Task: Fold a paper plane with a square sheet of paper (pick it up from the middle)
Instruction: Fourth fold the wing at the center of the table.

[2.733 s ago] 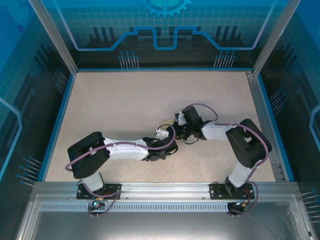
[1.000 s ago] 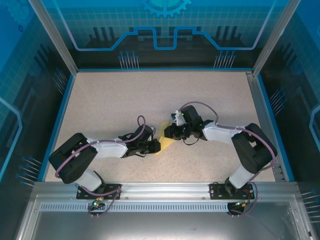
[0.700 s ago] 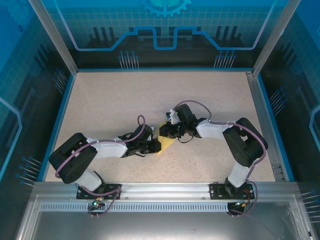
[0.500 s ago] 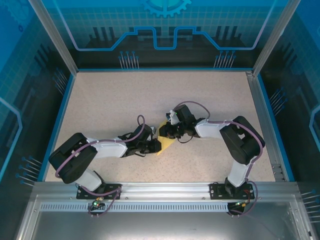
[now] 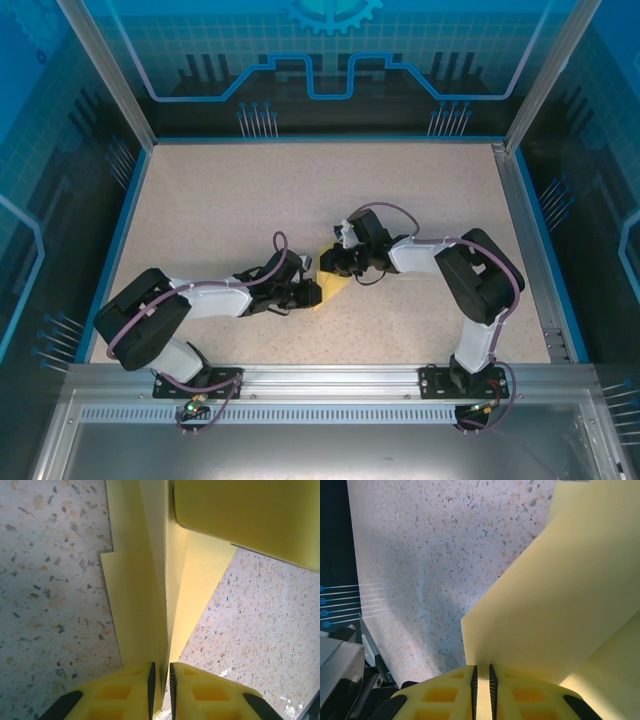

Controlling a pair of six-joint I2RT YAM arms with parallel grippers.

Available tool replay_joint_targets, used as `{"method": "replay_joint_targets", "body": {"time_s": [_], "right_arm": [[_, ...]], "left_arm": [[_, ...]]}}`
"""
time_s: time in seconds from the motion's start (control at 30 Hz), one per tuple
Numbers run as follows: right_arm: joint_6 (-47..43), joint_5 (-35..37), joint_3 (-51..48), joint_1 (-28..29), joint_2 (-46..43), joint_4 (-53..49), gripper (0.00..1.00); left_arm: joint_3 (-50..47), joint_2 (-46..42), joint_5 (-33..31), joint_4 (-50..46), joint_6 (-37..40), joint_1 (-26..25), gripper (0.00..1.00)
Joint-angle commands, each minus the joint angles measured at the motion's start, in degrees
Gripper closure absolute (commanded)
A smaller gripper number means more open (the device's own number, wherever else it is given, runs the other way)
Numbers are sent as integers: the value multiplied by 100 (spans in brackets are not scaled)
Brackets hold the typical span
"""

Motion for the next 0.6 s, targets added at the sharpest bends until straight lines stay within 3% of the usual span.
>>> {"method": "replay_joint_targets", "body": {"time_s": [0.0,0.17,0.43,0.57], "right_arm": [[28,-13,145,-48,86,8,83],[41,2,156,-61,129,11,83],[40,-16,209,-57,133,-15,83],[42,-25,236,-60,134,-15,83]], "left_arm": [[-79,-104,129,-134,79,49,83],[-93,-118,-10,-245,54,51,84],[-46,-116,148,-286,155,46,76],[2,-25,205,-313,193,43,78]]}}
